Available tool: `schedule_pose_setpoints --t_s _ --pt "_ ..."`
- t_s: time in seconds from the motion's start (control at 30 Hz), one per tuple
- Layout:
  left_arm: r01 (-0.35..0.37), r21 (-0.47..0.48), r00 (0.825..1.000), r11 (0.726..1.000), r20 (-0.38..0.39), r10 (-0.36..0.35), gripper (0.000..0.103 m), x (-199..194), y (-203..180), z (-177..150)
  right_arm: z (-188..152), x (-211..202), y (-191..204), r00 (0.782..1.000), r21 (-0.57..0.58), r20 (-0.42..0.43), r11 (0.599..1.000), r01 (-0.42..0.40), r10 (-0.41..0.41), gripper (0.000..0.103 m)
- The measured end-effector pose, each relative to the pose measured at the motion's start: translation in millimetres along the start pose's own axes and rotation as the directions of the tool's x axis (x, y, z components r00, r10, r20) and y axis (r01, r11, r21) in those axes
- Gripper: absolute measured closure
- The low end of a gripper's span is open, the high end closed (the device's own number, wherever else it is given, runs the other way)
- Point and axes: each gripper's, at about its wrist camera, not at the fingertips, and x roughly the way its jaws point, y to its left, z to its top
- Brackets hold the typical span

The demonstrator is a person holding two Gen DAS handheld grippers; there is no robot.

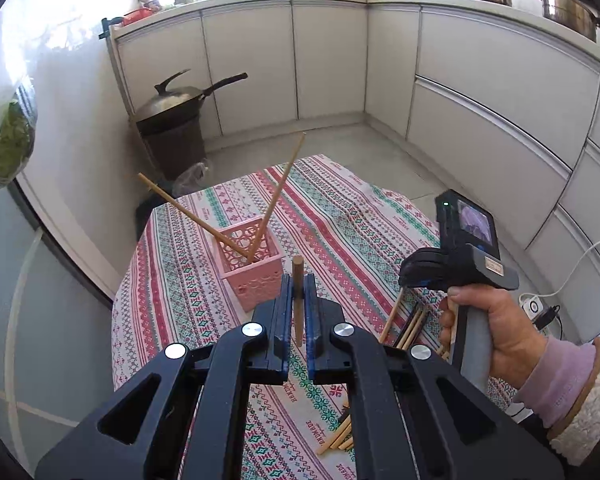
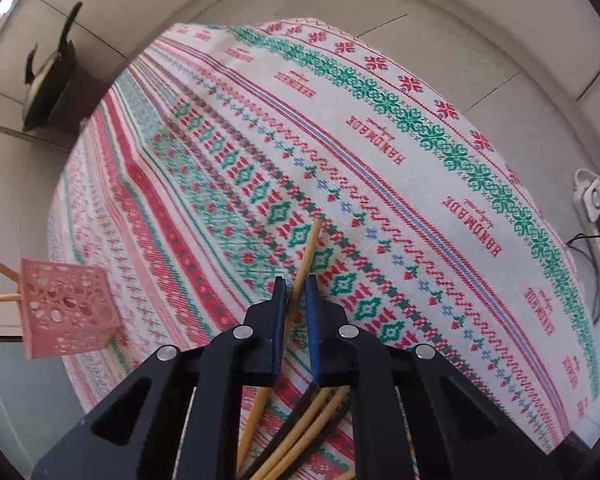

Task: Organize utensils
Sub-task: 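Carry the chopstick to the pink holder and release it with the right tool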

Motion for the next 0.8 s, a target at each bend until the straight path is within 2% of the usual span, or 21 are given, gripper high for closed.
schedule_pose_setpoints --t_s 0.2,0.4,0.6,0.8 --pt "0.009 -0.066 0.999 0.998 0.038 -0.007 0.098 -16.9 16.6 4.2 -18.3 -64.1 26.6 0.984 -0.124 0.120 0.986 -0.116 0.131 0.096" --pt "0.019 -0.117 0.998 0.993 0.066 -0.011 0.098 -32.6 30.1 4.6 -47.5 -133.7 46.2 0.947 -0.274 0.201 0.942 -0.192 0.252 0.097" --pt "0.047 -0.177 0.995 0.983 0.098 -0.030 0.098 -45.3 44.2 8.7 -70.0 -187.2 49.3 0.910 -0.331 0.246 0.911 -0.244 0.333 0.097" --pt "0.071 -0.228 0.989 0.971 0.146 -0.038 0.098 -56.4 51.8 23.6 -66.9 -236.0 57.6 0.875 -0.359 0.294 0.893 -0.271 0.384 0.097"
